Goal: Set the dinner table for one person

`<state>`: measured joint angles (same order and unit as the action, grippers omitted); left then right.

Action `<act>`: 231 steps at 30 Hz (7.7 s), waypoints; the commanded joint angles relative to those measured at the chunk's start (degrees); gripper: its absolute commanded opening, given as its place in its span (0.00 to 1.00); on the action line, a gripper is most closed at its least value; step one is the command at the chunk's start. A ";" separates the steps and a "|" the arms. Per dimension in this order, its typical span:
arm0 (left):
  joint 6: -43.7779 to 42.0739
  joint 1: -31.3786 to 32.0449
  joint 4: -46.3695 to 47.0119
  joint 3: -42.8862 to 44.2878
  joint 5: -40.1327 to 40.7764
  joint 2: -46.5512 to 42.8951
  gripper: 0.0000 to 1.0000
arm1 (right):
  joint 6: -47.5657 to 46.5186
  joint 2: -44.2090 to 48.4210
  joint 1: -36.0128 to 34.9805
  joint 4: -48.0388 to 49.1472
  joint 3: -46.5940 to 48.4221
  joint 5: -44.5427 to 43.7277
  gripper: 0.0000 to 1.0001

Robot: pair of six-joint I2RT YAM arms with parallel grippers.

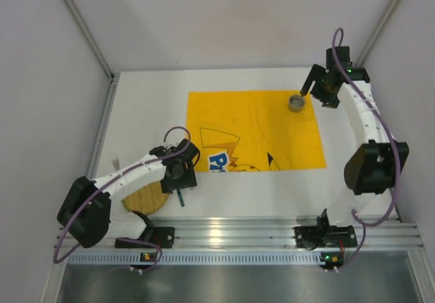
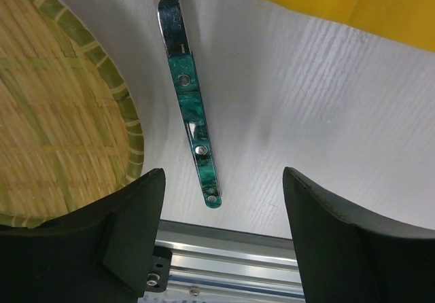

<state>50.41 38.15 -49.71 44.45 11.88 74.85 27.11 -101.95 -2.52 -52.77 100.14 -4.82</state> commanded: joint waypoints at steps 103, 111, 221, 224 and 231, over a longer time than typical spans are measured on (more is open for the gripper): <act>2.50 -4.49 -28.95 22.27 28.12 31.32 0.98 | -2.06 44.12 -8.20 -12.62 -30.44 9.13 1.00; 2.94 -4.58 -23.94 17.70 25.91 33.17 0.98 | -2.59 44.38 -9.16 -13.67 -30.09 7.90 1.00; -4.36 -10.36 8.69 26.94 10.87 8.31 0.77 | -4.96 46.67 -10.75 -11.48 -38.09 3.59 1.00; -3.48 -18.88 -1.41 22.54 12.91 4.43 0.81 | -4.88 46.14 -10.92 -11.21 -37.91 4.29 1.00; -7.87 -42.09 -3.11 9.53 6.41 -2.51 0.77 | -4.79 45.26 -11.62 -11.04 -37.47 6.14 1.00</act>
<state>44.29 1.28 -48.77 56.64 20.69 76.51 22.92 -56.66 -13.08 -65.54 61.47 -0.01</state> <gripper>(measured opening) 0.776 0.996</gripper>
